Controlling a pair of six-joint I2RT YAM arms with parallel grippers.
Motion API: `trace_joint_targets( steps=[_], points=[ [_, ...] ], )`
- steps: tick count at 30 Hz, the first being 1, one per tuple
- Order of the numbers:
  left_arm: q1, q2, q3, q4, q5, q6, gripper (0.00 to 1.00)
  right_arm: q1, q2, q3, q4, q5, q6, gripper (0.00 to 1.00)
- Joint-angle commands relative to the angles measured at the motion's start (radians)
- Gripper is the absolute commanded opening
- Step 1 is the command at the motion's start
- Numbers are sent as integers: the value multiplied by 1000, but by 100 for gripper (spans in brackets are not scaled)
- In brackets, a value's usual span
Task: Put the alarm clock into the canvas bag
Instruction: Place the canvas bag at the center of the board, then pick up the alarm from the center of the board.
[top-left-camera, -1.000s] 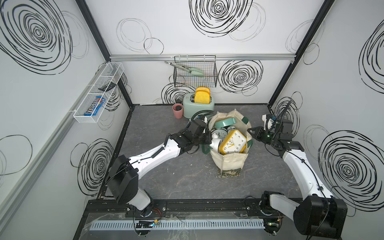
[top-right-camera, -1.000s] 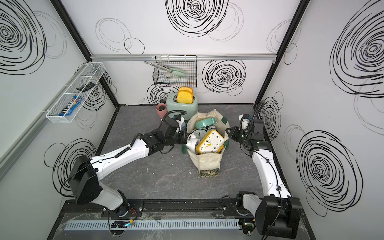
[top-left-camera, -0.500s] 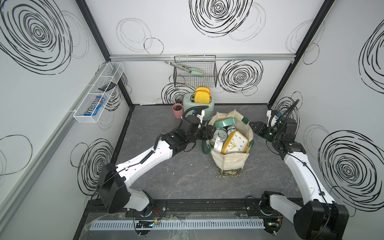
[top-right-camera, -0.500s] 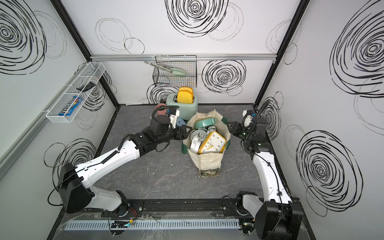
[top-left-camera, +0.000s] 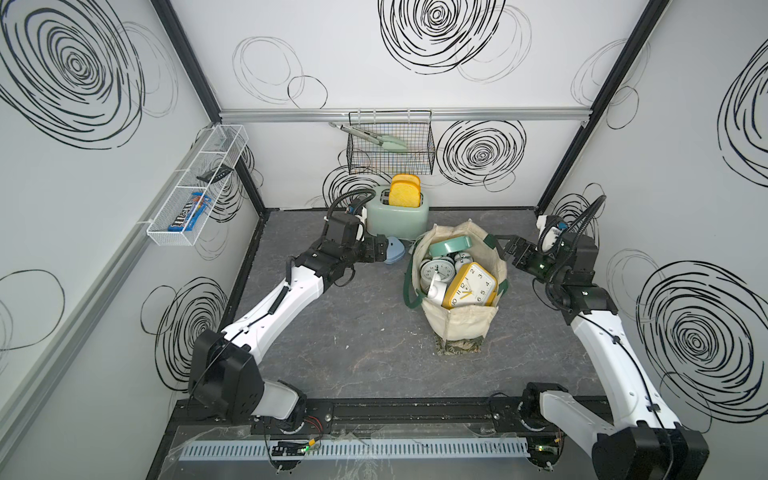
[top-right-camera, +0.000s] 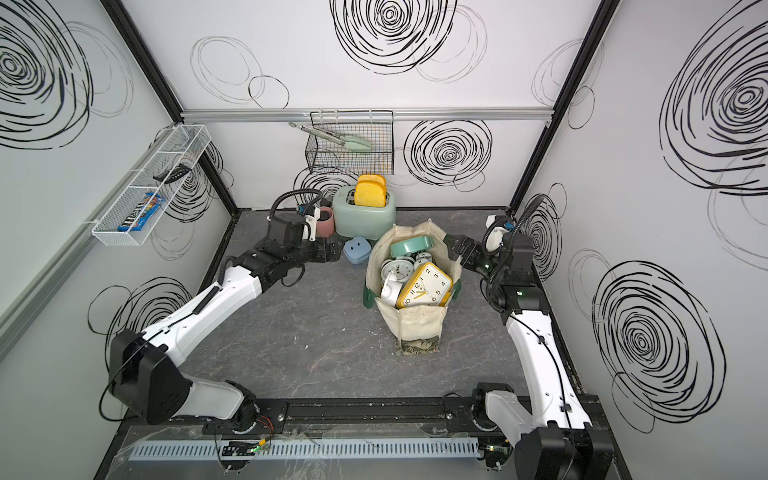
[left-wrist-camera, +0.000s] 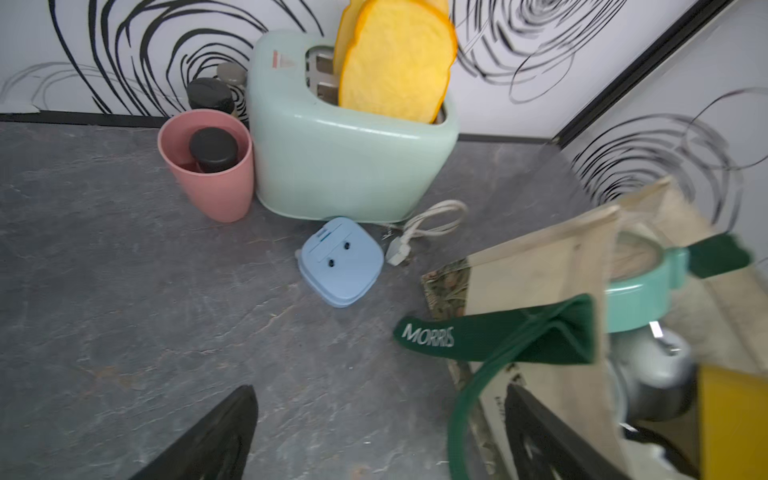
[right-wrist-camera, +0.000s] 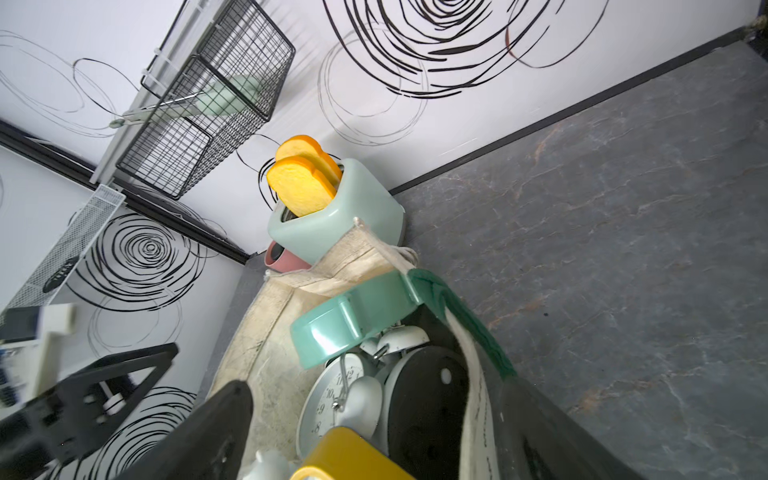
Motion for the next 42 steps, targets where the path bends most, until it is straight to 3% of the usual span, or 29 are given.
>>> trace_joint_targets(
  steps=[1,6,15,26,34,42],
  points=[
    [14,114,56,-57,0,191,96,44,-52,41,-62,44,-44,97],
    [23,260,104,14,35,386,96,117,-80,51,-75,37,-34,97],
    [36,493,211,145,34,621,96,150,-123,43,-160,6,-97,97],
    [54,721,479,73,54,698,96,152,-114,43,-176,-27,-126,97],
    [68,787,560,-4,147,737,96,152,-92,34,-160,-44,-127,97],
    [82,872,651,-68,142,732,96,152,-75,19,-139,-65,-117,97]
  ],
)
